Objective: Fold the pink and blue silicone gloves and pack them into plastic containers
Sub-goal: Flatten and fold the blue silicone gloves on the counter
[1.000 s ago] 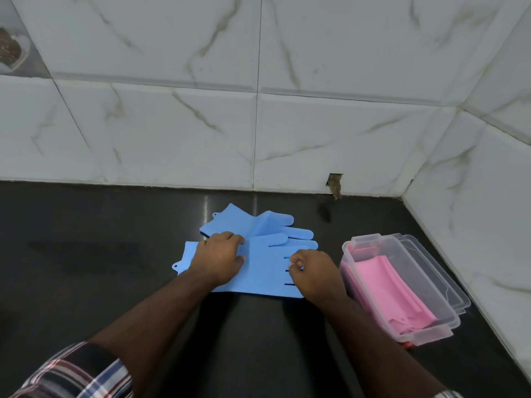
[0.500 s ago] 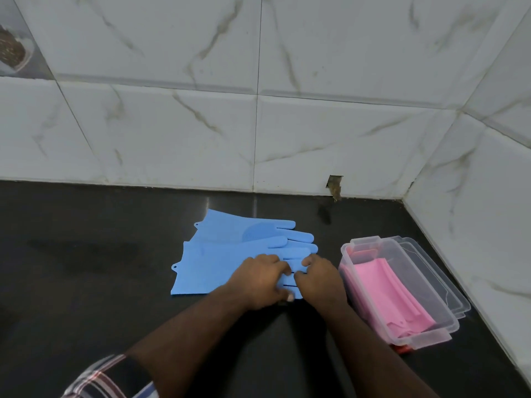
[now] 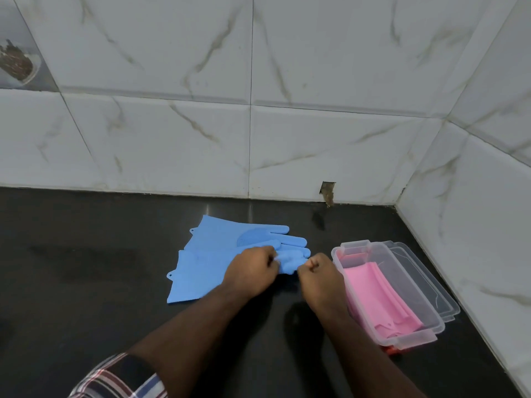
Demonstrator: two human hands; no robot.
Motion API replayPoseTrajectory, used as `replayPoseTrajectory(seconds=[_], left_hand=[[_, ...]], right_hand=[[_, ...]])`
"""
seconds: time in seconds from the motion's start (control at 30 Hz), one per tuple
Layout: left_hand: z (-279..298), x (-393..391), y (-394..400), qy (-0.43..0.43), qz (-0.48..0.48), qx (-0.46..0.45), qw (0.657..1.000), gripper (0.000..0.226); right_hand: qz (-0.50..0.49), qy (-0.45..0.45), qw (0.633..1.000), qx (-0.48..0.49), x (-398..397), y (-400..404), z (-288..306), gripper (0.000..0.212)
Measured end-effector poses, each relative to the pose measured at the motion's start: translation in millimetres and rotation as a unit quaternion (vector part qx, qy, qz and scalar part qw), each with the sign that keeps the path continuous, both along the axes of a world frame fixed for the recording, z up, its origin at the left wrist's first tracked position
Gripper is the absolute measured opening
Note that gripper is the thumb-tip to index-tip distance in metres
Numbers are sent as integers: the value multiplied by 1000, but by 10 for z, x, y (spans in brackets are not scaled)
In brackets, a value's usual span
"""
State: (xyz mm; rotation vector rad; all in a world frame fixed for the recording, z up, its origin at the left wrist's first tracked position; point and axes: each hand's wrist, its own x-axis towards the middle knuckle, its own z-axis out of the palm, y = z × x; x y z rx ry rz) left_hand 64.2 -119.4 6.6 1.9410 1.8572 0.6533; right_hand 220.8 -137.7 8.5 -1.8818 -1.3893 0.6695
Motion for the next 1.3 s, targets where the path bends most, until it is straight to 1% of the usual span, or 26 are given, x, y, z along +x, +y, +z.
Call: replayPoseTrajectory(seconds=[0.07, 0.13, 0.17, 0.23, 0.3, 0.33, 0.4, 0.43, 0.47, 0.5, 0.57, 0.6, 0.63, 0.67, 0.7, 0.77, 0.8, 0.83, 0.87, 0.9, 0.93, 0.97, 1.07, 1.13, 1.3], left_hand=[[187, -1, 72, -98, 60, 2, 993, 16], [422, 14, 146, -215, 99, 4, 972, 14], [540, 26, 172, -295, 108, -1, 949, 15], [762, 48, 207, -441, 122, -14, 889, 15], [951, 25, 201, -529, 132, -9, 838, 11], [1027, -6, 186, -566, 129, -6, 814, 8], [1112, -120, 138, -623, 121, -13, 773, 6], [1094, -205, 99, -627, 129, -23, 768, 11], [1036, -297, 50, -616, 147, -35, 773, 17], [942, -393, -16, -599, 176, -45, 780, 19], [679, -585, -160, -540, 274, -45, 795, 11], [535, -687, -234, -490, 331, -29, 806, 11], [402, -788, -306, -421, 378, -14, 824, 18], [275, -882, -372, -349, 400, -7, 847, 28], [164, -956, -430, -281, 390, -1, 877, 36], [-20, -1038, -517, -152, 305, 5, 940, 42], [-92, -1047, -549, -78, 255, -5, 964, 44], [-150, -1046, -580, 2, 211, -22, 977, 47], [-186, -1049, -601, 71, 174, -37, 981, 51], [-209, -1054, -613, 119, 145, -51, 981, 55], [-228, -1062, -619, 150, 121, -61, 979, 57], [-241, -1078, -620, 169, 103, -68, 978, 57], [-260, -1119, -598, 198, 69, -78, 975, 49], [-255, -1121, -572, 219, 52, -76, 971, 42], [-291, -1083, -540, 263, 26, -58, 963, 35]], right_hand=[[43, 14, 999, -18, -34, -99, 15, 13], [115, 45, 991, -53, -108, -212, 35, 21], [147, 56, 985, -65, -141, -252, 51, 28], [186, 76, 978, -54, -168, -265, 117, 39], [182, 91, 979, 3, -139, -239, 231, 38], [164, 75, 982, 48, -109, -226, 287, 35], [128, -15, 978, 164, -40, -201, 372, 30], [122, -70, 968, 209, -19, -193, 389, 30], [126, -118, 959, 226, -12, -188, 393, 31], [141, -152, 955, 211, -12, -191, 383, 31], [193, -189, 956, 114, -40, -223, 297, 33], [220, -209, 951, 62, -65, -253, 225, 34], [243, -229, 942, 24, -94, -287, 148, 37], [260, -245, 934, 0, -123, -319, 74, 39], [272, -254, 928, -13, -156, -345, 13, 41], [290, -273, 917, -24, -230, -383, -78, 46], [300, -283, 910, -31, -261, -399, -110, 49], [310, -293, 903, -42, -286, -416, -138, 53], [321, -302, 896, -57, -304, -433, -166, 58], [330, -308, 889, -73, -313, -452, -190, 61], [336, -312, 885, -83, -320, -471, -206, 61], [338, -318, 882, -83, -325, -487, -214, 56], [337, -372, 864, -33, -331, -506, -187, 27], [329, -398, 856, -15, -312, -494, -148, 23], [281, -395, 874, -36, -161, -422, -82, 19]])
